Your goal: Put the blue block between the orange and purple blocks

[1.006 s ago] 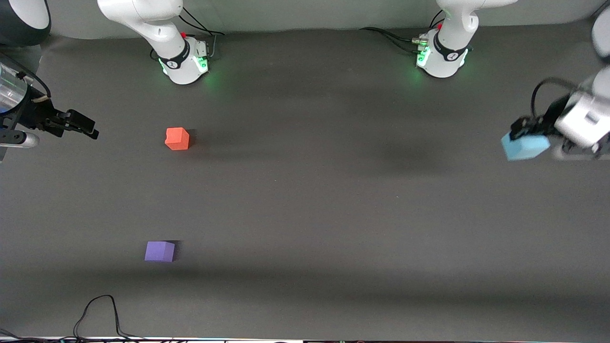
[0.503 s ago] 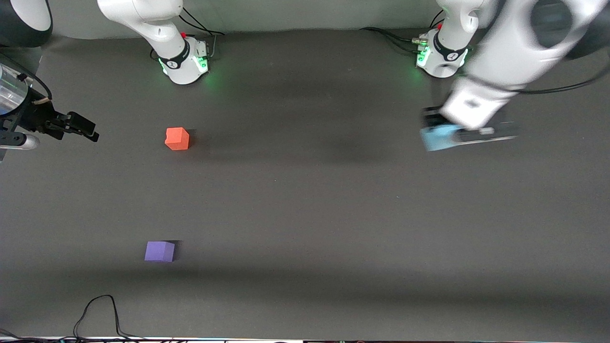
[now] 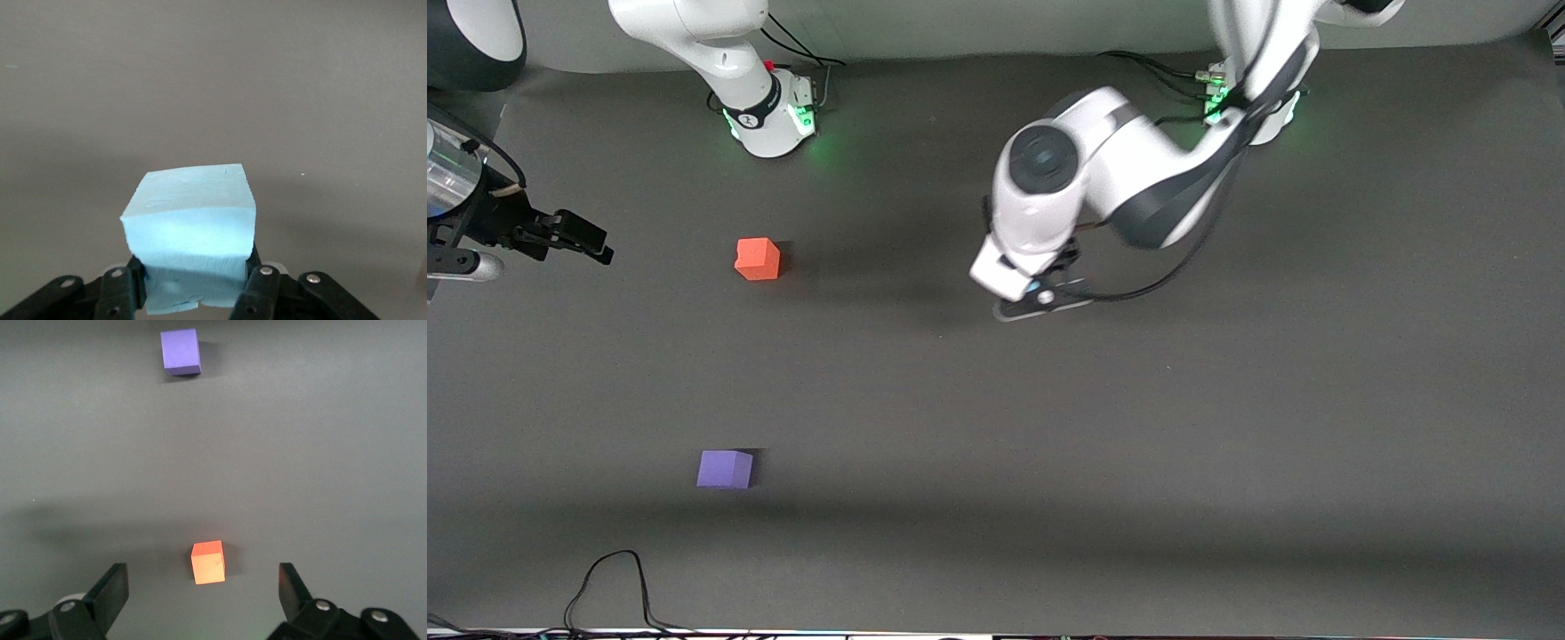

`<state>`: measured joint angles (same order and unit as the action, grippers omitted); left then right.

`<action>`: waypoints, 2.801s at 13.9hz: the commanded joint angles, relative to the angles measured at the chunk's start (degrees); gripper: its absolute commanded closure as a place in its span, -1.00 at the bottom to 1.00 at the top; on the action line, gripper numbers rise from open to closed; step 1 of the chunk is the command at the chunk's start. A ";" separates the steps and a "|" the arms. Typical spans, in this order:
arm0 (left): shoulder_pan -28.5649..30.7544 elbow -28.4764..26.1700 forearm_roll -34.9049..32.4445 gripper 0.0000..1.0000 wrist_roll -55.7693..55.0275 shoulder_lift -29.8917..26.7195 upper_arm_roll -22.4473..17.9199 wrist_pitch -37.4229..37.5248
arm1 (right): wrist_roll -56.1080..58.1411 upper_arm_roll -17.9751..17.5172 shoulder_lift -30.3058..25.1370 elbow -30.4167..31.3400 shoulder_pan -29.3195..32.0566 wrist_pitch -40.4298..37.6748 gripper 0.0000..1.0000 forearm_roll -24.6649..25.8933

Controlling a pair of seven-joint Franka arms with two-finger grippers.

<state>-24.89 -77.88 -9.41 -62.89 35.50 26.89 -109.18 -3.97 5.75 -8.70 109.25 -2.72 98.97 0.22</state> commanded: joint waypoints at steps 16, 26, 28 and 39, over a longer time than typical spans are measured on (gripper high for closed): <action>-5.88 2.20 -11.87 -1.00 2.24 16.01 -2.28 -14.75 | 4.06 0.14 -0.17 1.67 -0.26 -0.09 -1.00 -0.84; 16.34 1.50 -6.25 -1.00 22.84 -6.74 -0.96 4.03 | 1.78 -3.53 5.78 -3.94 -10.55 -1.07 -1.00 -6.61; 18.03 1.76 0.57 -1.00 32.61 -12.35 -8.04 12.64 | -2.77 -9.07 10.27 -6.15 -10.28 3.04 -1.00 -8.22; 22.60 -13.18 3.60 -1.00 55.76 -29.44 -24.96 14.35 | -50.14 -35.36 42.52 -15.82 -10.90 23.01 -1.00 20.14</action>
<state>-2.90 -89.14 -6.36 -10.27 7.67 2.03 -93.35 -47.96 -27.54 26.48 98.33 -13.78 120.79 14.87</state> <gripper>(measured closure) 0.000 0.000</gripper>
